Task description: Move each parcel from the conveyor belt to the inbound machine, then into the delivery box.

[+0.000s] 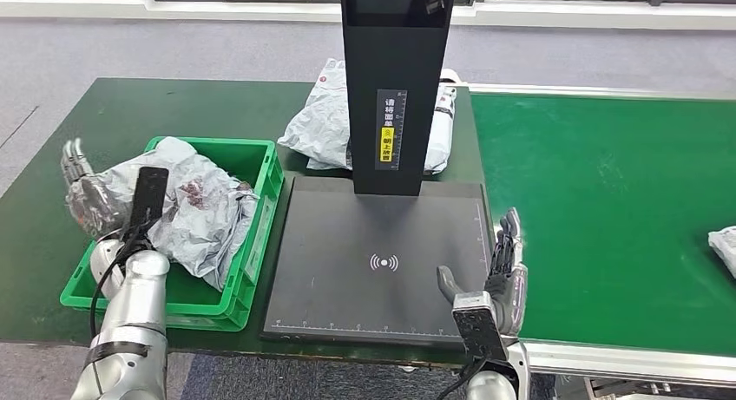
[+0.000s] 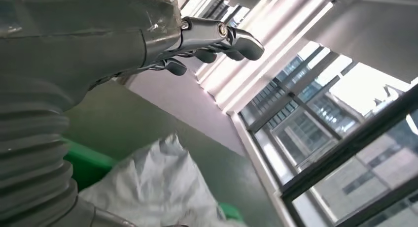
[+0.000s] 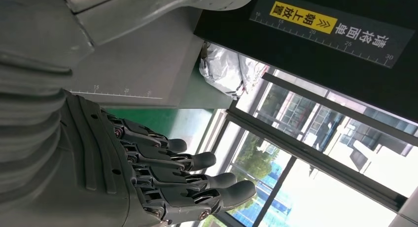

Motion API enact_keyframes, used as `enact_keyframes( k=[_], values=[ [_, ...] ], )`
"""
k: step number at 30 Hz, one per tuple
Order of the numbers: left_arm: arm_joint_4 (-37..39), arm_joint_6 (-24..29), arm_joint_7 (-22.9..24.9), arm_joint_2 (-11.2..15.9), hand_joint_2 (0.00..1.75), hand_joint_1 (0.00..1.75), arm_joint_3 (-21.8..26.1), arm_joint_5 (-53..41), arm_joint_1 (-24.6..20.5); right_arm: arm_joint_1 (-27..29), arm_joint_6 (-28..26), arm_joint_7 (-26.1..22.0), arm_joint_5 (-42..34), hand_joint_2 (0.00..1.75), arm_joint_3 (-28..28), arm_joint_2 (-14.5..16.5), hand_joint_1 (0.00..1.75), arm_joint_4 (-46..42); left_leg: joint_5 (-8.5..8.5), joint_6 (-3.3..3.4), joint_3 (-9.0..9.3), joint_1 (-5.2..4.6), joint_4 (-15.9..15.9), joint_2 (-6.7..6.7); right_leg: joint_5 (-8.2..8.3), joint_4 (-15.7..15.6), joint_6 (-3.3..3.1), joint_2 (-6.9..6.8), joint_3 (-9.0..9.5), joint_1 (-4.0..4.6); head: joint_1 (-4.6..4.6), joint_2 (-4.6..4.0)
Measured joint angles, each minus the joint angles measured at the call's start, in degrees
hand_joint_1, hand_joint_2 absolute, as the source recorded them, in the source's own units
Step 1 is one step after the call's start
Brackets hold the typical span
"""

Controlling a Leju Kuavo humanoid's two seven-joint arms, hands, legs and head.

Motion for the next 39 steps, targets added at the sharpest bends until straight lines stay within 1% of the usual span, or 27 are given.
enact_keyframes(
  k=[3, 5, 10, 19, 21, 23, 26, 28, 30, 32, 34, 36, 38, 39],
  values=[
    [-2.54, 0.0, -5.08, -1.85, 1.75, 0.0, 3.54, 5.71, 0.33, -0.07, -0.24, -0.51, -0.48, 1.75, 0.0, 0.0, 0.0, 0.16, 0.01, 0.0, 0.0, 0.01, 0.0, -0.01, 0.0, 0.0, 0.0, -0.03, 0.01, 0.01, 0.01, 0.01],
    [-3.6, 0.0, -6.4, -2.57, 1.75, 0.0, 4.75, 7.74, 0.49, -0.12, -0.31, -0.6, -0.62, 1.75, 0.0, 0.0, 0.0, 0.22, 0.02, -0.01, 0.0, 0.01, 0.0, -0.03, 0.0, 0.0, 0.0, -0.05, 0.02, 0.01, 0.01, 0.01],
    [-4.93, 0.0, -6.72, -3.34, 1.75, 0.0, 5.87, 8.25, 0.79, -0.14, -0.31, -0.6, -0.66, 1.75, 0.0, 0.0, 0.0, 0.37, 0.02, -0.01, -0.01, 0.01, 0.0, -0.03, 0.01, 0.0, 0.0, -0.05, 0.03, 0.01, 0.01, -0.01],
    [-5.64, 0.0, -6.8, -3.78, 1.75, 0.0, 6.5, 9.48, 0.96, -0.17, -0.34, -0.63, -0.96, 1.75, 0.0, 0.0, 0.0, 0.45, 0.02, -0.01, -0.01, 0.01, 0.0, -0.04, 0.0, 0.0, 0.0, -0.05, 0.03, 0.01, 0.01, 0.0],
    [-5.54, -0.34, -6.92, -3.69, 1.75, 0.0, 6.24, 13.04, 0.96, -0.26, -0.49, -0.84, -1.54, 1.75, 0.0, 0.0, 0.0, 0.51, 0.02, -0.01, -0.01, 0.01, 0.0, -0.03, 0.0, 0.0, 0.0, -0.05, 0.02, 0.01, 0.01, 0.0],
    [-5.3, -2.03, -6.69, -3.44, 1.75, 0.0, 4.74, 19.49, 1.05, -0.45, -0.78, -1.21, -2.2, 1.75, 0.0, -0.01, 0.0, 0.66, 0.03, -0.01, 0.0, 0.01, 0.01, -0.04, 0.0, 0.0, 0.0, -0.06, 0.01, 0.01, 0.01, 0.0],
    [-5.21, -8.82, -5.54, -3.13, 1.75, 0.0, -0.69, 28.6, 1.63, -0.88, -0.91, -1.46, -2.66, 1.75, -0.01, -0.01, 0.0, 0.96, 0.06, 0.01, -0.02, 0.01, 0.02, -0.09, 0.02, 0.0, 0.02, -0.11, 0.02, 0.01, 0.0, 0.0],
    [-5.58, -14.74, -4.76, -3.23, 1.75, 0.0, -6.07, 32.15, 2.41, -1.41, -0.65, -1.31, -2.27, 0.87, -0.05, -0.02, 0.0, 1.12, 0.07, 0.02, -0.04, 0.0, 0.04, -0.16, 0.03, 0.0, 0.03, -0.18, 0.05, 0.0, 0.0, 0.0],
    [-6.18, -19.72, -4.38, -3.83, 0.87, 0.0, -11.83, 34.39, 3.33, -2.25, -0.05, -0.74, -1.68, 0.0, -0.1, -0.02, 0.0, 1.34, 0.07, 0.03, -0.06, -0.01, 0.08, -0.19, 0.04, 0.0, 0.04, -0.2, 0.06, -0.02, 0.02, 0.0],
    [-7.05, -23.73, -4.02, -4.78, 0.0, 0.0, -17.22, 36.33, 4.2, -3.41, 1.04, 0.39, -1.03, 0.0, -0.2, -0.02, 0.0, 1.75, 0.06, 0.05, -0.08, -0.04, 0.11, -0.17, 0.06, -0.01, 0.06, -0.17, 0.04, -0.04, 0.02, -0.01],
    [-7.78, -26.57, -2.35, -5.76, 0.0, 0.0, -22.71, 37.52, 4.77, -4.81, 2.74, 2.18, -0.05, 0.0, -0.28, -0.02, 0.0, 2.52, 0.05, 0.06, -0.1, -0.05, 0.13, -0.18, 0.07, -0.01, 0.08, -0.18, 0.03, -0.05, 0.02, 0.0],
    [-7.9, -27.42, -0.3, -6.68, 0.87, 0.0, -27.82, 37.75, 4.97, -6.21, 4.18, 3.79, 1.15, 0.0, -0.28, 0.03, 0.0, 3.72, 0.05, 0.06, -0.13, -0.05, 0.14, -0.23, 0.07, -0.02, 0.08, -0.21, 0.03, -0.04, 0.01, 0.01],
    [-7.62, -26.91, 0.55, -7.45, 1.75, 0.0, -32.0, 37.75, 5.03, -7.37, 4.67, 4.57, 2.19, 0.87, -0.28, 0.14, 0.0, 4.99, 0.05, 0.06, -0.14, -0.04, 0.13, -0.25, 0.07, -0.01, 0.08, -0.21, 0.03, -0.04, 0.01, 0.0],
    [-7.44, -26.64, 0.67, -7.74, 1.75, 0.0, -33.69, 37.82, 5.04, -7.83, 4.73, 4.78, 2.56, 1.31, -0.28, 0.21, 0.0, 5.55, 0.05, 0.06, -0.14, -0.04, 0.13, -0.24, 0.07, -0.01, 0.08, -0.2, 0.02, -0.03, 0.01, 0.0]
  ],
)
